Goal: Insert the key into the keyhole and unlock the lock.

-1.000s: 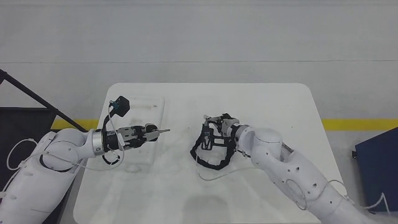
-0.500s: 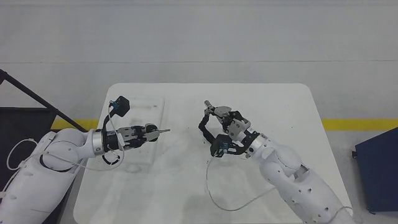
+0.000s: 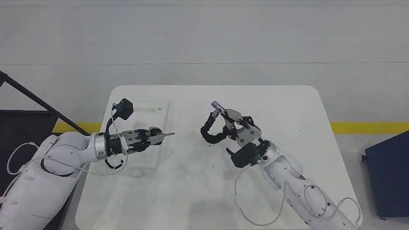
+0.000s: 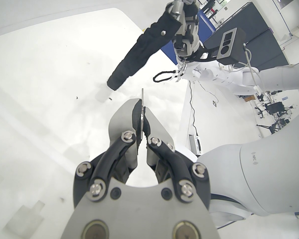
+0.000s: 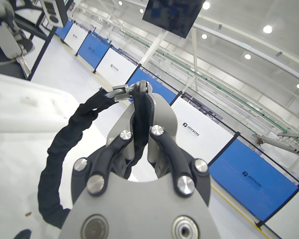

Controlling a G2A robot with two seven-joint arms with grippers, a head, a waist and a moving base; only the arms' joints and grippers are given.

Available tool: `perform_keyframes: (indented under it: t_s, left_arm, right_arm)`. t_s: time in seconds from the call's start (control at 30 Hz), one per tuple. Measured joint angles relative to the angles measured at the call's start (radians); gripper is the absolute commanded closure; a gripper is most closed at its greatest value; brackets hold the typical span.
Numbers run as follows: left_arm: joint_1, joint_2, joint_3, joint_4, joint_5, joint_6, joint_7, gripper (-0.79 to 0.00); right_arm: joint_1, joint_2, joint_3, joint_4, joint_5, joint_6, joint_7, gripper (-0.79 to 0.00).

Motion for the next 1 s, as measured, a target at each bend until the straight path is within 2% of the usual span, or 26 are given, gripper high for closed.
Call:
perform_keyframes:
  t_s: [0.73,0.83,1.0]
  left_arm:
    - [0.000,0.000,0.000,0.000,0.000,0.000,0.000,0.000]
    - [0.000,0.000,0.000,0.000,0.000,0.000,0.000,0.000]
    - [0.000,0.000,0.000,0.000,0.000,0.000,0.000,0.000]
  right_arm:
    - [-0.006,-0.007,-0.014,-0.006,0.014,-0.032,0.000,0.000]
    - [0.016,-0.012,-0.026,0.010,-0.001,-0.093,-0.049,0.000]
    - [0.066,-0.019,-0.043,0.092,-0.018,-0.215,-0.222,0.000]
